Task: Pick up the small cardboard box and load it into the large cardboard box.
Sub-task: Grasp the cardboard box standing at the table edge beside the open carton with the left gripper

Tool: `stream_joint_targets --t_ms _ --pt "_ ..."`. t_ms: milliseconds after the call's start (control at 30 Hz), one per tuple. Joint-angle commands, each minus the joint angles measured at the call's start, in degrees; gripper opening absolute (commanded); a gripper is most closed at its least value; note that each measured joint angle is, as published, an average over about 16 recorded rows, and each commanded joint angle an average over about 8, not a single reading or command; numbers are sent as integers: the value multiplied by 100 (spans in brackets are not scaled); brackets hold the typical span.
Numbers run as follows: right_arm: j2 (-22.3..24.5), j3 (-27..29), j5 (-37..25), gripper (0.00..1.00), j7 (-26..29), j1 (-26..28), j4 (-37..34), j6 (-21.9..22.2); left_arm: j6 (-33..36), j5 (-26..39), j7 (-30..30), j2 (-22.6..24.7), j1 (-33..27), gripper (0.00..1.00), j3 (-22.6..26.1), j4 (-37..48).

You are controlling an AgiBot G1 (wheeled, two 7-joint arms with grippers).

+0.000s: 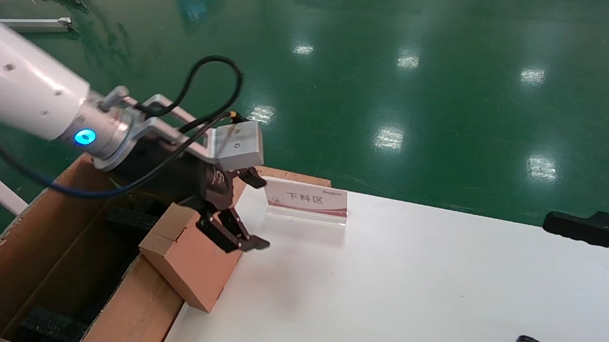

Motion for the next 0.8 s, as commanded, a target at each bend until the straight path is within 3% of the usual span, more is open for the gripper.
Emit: stream_joint_targets --t_ms 33,433,633,800 --pt "0 -1 1 100 0 0 0 0 17 298 -332 120 -371 100 415 1" --pt "2 -6 4 100 -3 1 0 3 -4 1135 -2126 692 -1849 100 2708 -15" --pt "4 -8 6 100 -4 2 0 4 -77 897 -2944 698 -2228 100 3372 -20" --pt "4 -11 7 100 -5 2 0 5 -146 735 -3230 650 -2380 100 3710 -25"
